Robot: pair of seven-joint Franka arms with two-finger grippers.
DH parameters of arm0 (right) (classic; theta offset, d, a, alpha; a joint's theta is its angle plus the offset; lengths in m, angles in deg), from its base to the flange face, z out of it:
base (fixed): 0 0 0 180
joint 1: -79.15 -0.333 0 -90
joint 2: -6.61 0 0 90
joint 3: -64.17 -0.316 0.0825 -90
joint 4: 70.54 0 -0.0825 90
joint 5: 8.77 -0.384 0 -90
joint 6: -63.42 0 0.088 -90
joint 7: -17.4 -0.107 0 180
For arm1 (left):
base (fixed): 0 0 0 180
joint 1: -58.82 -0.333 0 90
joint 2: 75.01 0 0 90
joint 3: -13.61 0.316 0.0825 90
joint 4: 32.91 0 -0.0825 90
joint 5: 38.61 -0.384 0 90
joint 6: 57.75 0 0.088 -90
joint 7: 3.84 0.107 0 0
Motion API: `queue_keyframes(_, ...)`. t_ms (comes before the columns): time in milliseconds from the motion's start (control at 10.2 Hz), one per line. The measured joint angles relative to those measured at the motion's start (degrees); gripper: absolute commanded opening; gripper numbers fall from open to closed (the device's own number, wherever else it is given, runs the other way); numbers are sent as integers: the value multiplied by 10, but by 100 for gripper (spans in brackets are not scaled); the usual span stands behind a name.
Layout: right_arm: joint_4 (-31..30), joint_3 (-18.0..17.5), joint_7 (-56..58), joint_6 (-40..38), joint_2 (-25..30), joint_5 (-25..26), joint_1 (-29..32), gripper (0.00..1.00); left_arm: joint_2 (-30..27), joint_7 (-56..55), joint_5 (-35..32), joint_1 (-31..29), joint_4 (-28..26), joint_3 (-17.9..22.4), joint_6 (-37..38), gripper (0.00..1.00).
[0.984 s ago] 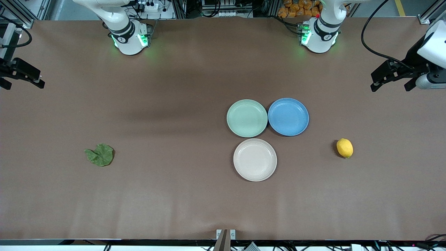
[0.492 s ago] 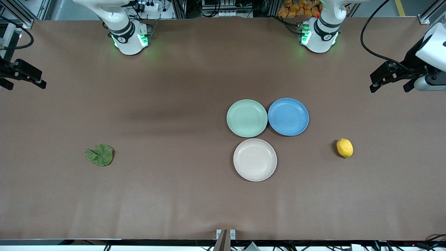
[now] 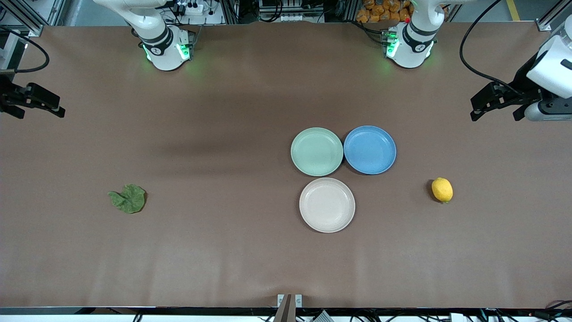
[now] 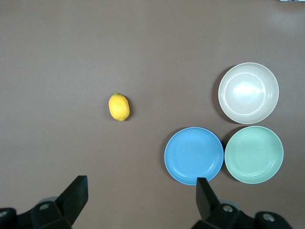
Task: Place lemon and lettuce in plates
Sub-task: 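Reach the right gripper to the lettuce while the left gripper reaches the lemon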
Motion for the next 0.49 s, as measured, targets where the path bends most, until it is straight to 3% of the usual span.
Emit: queue_keyframes(492, -102, 1, 0, 111, -4, 0, 6, 100, 10, -1, 1, 2, 0, -1, 0, 100)
